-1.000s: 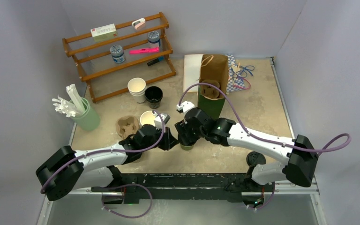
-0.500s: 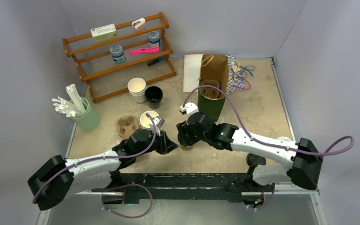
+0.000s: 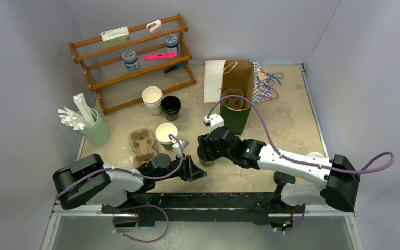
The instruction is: Pack the takeout coffee
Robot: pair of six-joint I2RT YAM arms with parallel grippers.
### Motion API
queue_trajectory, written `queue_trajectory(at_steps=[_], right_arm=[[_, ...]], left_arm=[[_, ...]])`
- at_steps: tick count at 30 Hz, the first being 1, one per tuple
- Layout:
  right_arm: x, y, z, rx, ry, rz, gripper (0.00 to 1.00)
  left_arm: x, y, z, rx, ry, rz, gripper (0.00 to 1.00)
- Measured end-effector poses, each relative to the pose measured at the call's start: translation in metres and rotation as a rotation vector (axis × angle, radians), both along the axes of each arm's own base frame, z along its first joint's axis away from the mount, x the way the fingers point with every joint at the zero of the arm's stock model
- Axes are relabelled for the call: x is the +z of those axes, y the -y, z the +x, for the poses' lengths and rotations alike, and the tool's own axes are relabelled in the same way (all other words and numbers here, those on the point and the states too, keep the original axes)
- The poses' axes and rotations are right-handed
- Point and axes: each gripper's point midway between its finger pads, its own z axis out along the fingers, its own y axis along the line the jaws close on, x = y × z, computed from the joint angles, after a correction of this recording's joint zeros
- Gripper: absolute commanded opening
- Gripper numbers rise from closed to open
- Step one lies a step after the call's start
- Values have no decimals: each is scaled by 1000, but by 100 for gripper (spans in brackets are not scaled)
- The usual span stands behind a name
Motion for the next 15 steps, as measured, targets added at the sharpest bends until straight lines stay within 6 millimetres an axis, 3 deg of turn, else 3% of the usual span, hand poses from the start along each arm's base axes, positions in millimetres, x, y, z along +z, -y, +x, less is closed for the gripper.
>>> queue_trajectory(at_steps=[15], right_arm=[[-2, -3, -6, -32, 27, 31, 52]], left_arm=[[-1, 10, 28, 156, -33, -80, 43]])
